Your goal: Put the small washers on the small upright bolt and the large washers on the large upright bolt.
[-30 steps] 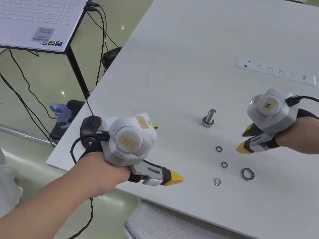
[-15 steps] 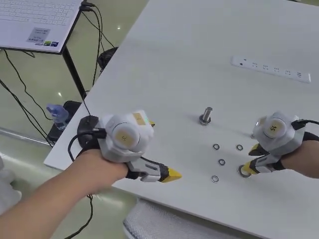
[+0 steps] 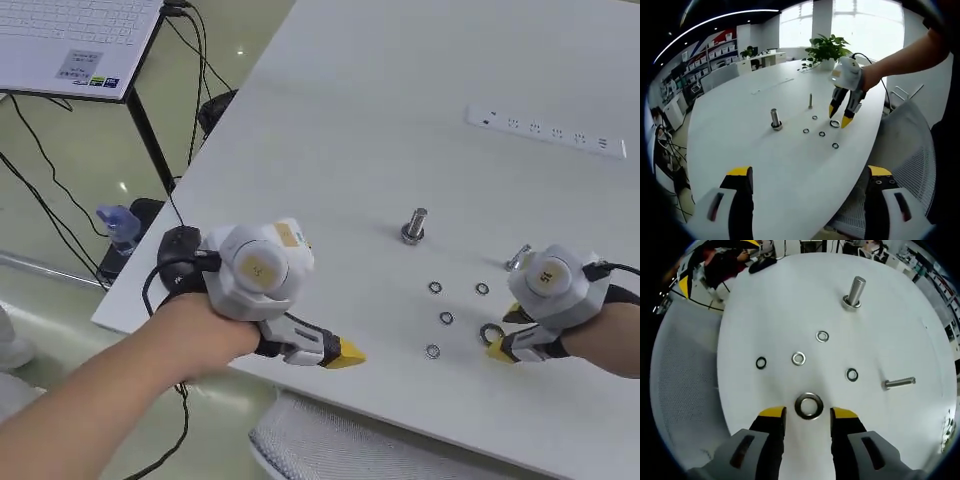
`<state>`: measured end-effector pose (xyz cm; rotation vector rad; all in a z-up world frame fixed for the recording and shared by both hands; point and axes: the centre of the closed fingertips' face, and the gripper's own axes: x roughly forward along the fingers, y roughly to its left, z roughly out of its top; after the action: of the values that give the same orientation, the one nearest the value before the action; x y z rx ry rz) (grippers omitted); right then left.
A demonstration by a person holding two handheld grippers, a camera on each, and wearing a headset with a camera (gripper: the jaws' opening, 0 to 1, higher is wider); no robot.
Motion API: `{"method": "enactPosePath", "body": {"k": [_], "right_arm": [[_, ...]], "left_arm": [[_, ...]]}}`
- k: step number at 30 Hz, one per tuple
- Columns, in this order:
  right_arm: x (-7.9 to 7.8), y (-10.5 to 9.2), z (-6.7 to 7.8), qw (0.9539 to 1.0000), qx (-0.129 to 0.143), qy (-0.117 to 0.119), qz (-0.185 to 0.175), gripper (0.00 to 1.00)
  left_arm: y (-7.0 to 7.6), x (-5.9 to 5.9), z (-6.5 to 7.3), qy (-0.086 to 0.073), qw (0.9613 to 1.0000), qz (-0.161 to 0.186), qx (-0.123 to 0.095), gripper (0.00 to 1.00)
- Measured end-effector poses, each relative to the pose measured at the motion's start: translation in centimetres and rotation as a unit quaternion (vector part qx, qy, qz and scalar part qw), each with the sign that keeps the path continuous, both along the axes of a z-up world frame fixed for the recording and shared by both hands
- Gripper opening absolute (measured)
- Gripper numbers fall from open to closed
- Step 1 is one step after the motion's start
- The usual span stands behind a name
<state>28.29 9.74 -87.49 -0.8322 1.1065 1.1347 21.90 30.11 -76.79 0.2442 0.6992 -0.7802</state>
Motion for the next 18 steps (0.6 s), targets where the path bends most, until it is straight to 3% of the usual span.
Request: {"method": "enactPosePath", "body": {"k": [7, 18], "right_arm": [[0.29, 0.01, -0.07, 0.9999, -0.002, -0.015, 0.003, 0.35], [0.45, -0.06, -0.33, 0.9999, -0.008, -0.012, -0.004, 0.33]], "left_arm": [[-0.49, 0.06, 0.09, 0.001, 1.0000, -0.001, -0.007, 0.96], [-0.57, -0.23, 0.12, 0.003, 0.9998, 0.005, -0.018, 0.99]]}}
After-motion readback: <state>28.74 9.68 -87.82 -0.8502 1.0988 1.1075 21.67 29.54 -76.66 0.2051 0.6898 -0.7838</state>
